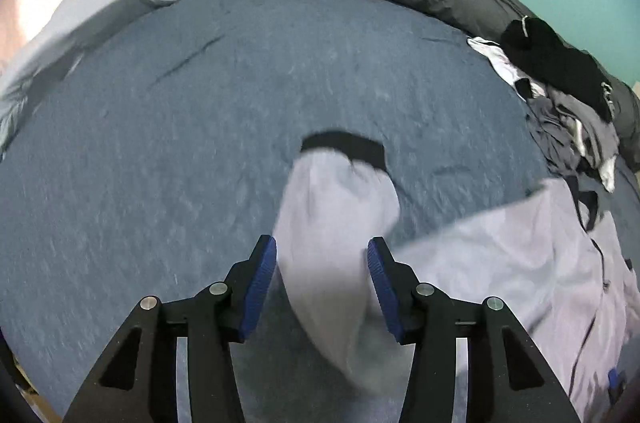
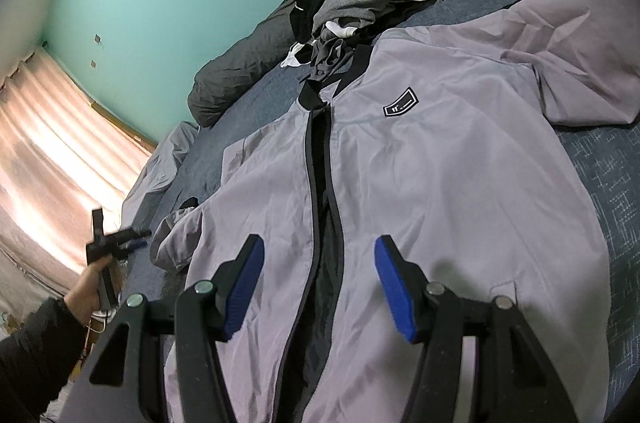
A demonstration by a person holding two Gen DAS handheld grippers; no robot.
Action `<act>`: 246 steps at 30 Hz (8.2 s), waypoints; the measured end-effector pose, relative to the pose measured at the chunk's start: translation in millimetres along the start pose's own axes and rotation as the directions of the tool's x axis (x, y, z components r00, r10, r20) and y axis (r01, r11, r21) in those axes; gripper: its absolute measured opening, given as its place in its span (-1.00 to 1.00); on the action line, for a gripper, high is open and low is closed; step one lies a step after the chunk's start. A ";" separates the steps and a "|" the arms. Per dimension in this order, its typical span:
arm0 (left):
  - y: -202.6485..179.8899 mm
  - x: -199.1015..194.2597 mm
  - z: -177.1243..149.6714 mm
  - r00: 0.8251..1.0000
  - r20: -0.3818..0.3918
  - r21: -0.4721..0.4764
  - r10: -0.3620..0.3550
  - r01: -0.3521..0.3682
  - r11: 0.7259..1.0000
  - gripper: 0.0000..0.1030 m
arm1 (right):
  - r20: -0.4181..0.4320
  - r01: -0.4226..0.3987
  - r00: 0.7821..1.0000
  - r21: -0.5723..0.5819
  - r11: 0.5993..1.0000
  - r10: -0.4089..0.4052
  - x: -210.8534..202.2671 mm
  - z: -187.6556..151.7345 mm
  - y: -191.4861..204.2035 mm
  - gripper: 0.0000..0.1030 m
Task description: Fold clothes
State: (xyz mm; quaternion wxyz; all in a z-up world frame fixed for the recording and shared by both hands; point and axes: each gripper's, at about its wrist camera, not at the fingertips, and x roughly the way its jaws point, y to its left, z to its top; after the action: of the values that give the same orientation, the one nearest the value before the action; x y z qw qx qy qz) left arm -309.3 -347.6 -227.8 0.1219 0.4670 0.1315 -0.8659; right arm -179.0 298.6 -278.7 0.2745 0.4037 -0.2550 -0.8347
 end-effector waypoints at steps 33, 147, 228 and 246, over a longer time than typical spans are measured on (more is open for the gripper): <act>135.4 -55.0 -33.1 0.983 0.003 -0.321 0.185 -0.174 0.931 -0.83 | 0.045 0.047 0.998 -0.032 0.998 -0.045 -13.5 0.3 6.7 0.13; -90.3 -80.9 -115.1 0.966 -0.047 0.121 -0.253 0.257 0.959 -0.06 | 0.132 0.676 0.676 0.281 0.681 -0.725 -293.5 127.1 -272.8 -0.84; -336.4 132.8 34.3 0.948 -0.154 0.565 -0.280 0.317 0.762 -0.89 | -0.071 0.412 0.829 -0.592 0.692 -0.554 217.0 270.4 -70.9 -0.90; -381.3 142.0 88.1 0.966 -0.078 0.487 -0.245 0.252 0.836 -0.81 | 0.086 0.544 0.806 -0.496 0.677 -0.585 228.3 328.5 -44.4 -0.90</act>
State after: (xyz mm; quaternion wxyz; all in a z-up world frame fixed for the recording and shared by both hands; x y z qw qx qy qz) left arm -580.9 -33.5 -257.1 -0.1155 0.4668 -0.0336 -0.8761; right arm -577.0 246.0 -250.6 0.1075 0.4105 0.1173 -0.8979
